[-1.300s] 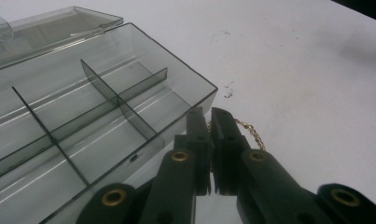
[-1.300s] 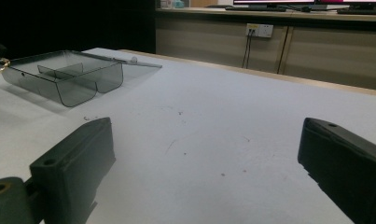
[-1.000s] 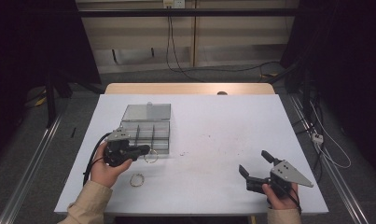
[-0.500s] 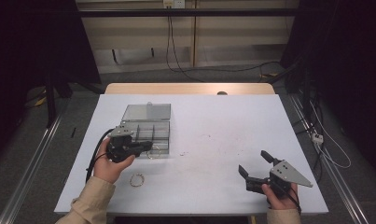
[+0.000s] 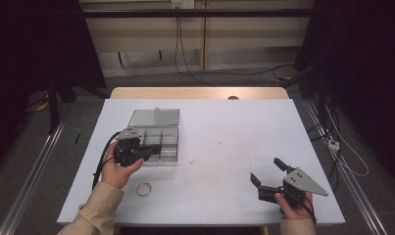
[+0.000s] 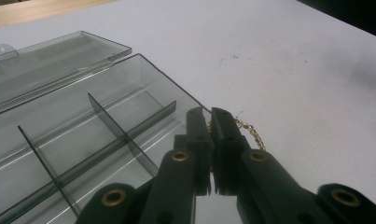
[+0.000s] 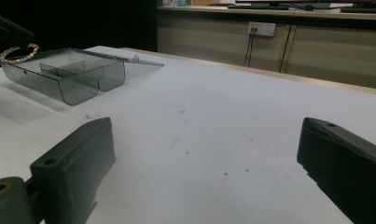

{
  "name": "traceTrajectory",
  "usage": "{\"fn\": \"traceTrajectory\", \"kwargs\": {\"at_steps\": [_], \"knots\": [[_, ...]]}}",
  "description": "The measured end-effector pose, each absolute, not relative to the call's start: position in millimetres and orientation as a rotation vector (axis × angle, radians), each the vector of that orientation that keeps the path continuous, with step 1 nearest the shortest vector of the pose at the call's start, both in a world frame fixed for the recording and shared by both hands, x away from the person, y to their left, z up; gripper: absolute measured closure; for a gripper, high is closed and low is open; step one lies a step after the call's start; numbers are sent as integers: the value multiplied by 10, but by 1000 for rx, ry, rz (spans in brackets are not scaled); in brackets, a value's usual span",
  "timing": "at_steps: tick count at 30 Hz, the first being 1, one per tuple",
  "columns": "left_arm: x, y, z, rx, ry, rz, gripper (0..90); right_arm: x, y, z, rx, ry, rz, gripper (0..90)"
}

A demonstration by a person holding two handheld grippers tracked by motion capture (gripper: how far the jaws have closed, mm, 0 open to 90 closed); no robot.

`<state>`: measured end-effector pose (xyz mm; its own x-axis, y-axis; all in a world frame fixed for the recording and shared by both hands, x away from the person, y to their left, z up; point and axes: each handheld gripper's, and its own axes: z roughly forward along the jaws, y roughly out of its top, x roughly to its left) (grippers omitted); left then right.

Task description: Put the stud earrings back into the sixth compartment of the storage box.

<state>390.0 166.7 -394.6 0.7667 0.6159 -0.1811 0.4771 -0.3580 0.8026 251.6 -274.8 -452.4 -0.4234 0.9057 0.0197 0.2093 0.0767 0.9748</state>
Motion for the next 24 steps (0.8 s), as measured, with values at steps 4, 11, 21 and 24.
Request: {"fn": "traceTrajectory", "kwargs": {"at_steps": [4, 11, 21, 24], "knots": [[3918, 1646, -3937, 2026, 821, 188, 871, 2514, -2753, -4522, 1115, 1715, 1388, 35], [3951, 1625, -3923, 2022, 828, 191, 871, 2514, -2751, -4520, 1114, 1715, 1390, 34], [4015, 1615, -3925, 2015, 836, 199, 871, 2512, -2749, -4517, 1113, 1716, 1389, 35], [4030, 1607, -3920, 2020, 832, 210, 870, 2511, -2751, -4516, 1111, 1716, 1388, 35]]}}
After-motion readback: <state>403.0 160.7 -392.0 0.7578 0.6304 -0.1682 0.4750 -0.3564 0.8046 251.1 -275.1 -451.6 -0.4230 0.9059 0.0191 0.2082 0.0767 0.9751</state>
